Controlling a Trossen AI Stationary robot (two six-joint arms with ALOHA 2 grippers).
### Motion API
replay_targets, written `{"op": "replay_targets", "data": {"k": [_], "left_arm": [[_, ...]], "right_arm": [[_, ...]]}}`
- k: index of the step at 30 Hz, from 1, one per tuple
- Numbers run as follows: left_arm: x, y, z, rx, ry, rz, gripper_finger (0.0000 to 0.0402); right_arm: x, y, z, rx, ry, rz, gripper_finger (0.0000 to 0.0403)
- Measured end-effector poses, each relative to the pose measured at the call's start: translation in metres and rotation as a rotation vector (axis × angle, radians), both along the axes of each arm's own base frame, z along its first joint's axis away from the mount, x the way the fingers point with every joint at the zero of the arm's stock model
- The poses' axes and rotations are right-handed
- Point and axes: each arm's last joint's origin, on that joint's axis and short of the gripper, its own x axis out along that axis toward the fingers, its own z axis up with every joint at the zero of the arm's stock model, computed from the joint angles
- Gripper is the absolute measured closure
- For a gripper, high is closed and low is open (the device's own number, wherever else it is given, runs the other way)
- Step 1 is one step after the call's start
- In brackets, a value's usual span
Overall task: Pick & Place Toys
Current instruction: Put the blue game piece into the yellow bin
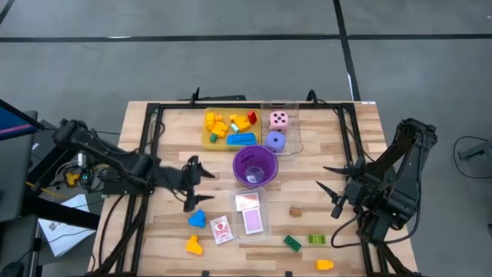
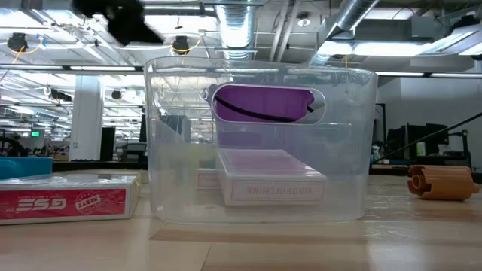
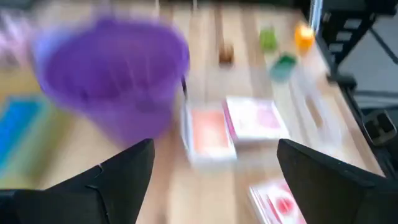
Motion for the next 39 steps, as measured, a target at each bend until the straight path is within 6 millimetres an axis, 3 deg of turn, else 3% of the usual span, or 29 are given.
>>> {"op": "replay_targets", "data": {"k": [9,18,23,39], "left_arm": [[-0.01,-0.039,-0.037,-0.214,0.257,0.092,0.007],[-0.004,-0.068,-0.081,-0.043,0.352,0.119,0.0055],[-0.001,-0.083,-0.102,-0.056,0.377,0.133,0.0043],[-0.013,-0.097,-0.113,-0.225,0.387,0.298,0.0031]], "right_arm": [[0.0,0.0,-0.001,0.013,0.022,-0.001,0.0184],[0.0,0.0,-0.002,0.029,0.048,-0.003,0.0184],[0.0,0.0,-0.002,0.036,0.06,-0.004,0.0184],[0.003,-0.004,-0.013,0.003,0.09,-0.031,0.0184]]}}
